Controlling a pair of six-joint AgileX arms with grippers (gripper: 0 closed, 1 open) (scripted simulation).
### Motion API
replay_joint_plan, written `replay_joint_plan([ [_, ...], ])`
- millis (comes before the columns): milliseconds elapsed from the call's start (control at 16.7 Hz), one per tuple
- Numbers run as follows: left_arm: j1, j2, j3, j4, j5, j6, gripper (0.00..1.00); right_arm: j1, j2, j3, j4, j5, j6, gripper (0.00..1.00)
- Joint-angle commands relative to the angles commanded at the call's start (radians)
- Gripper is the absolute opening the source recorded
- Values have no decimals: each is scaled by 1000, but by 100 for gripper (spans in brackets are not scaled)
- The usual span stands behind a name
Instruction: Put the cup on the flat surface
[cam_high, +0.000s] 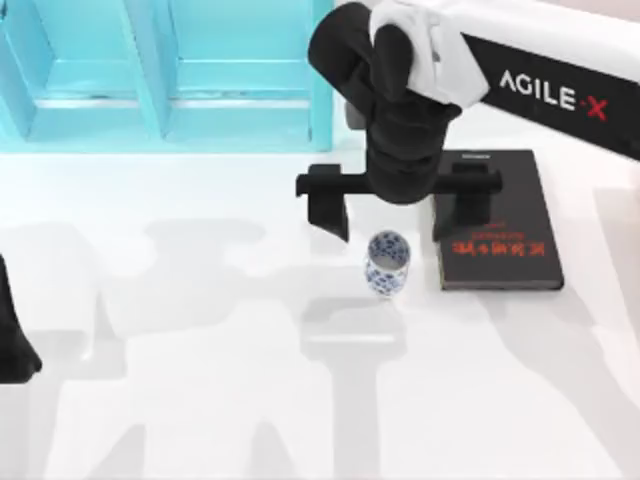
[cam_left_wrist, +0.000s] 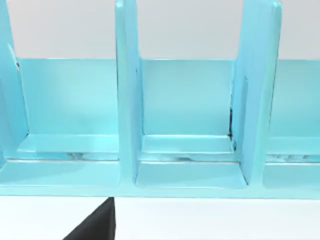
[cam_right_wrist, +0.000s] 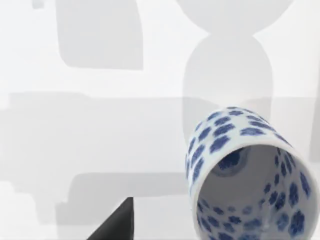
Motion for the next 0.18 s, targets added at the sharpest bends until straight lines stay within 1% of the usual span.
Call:
replay_joint_plan([
  [180,0,0,0,0,0,0,100,0,0,0,0,0,0,100],
])
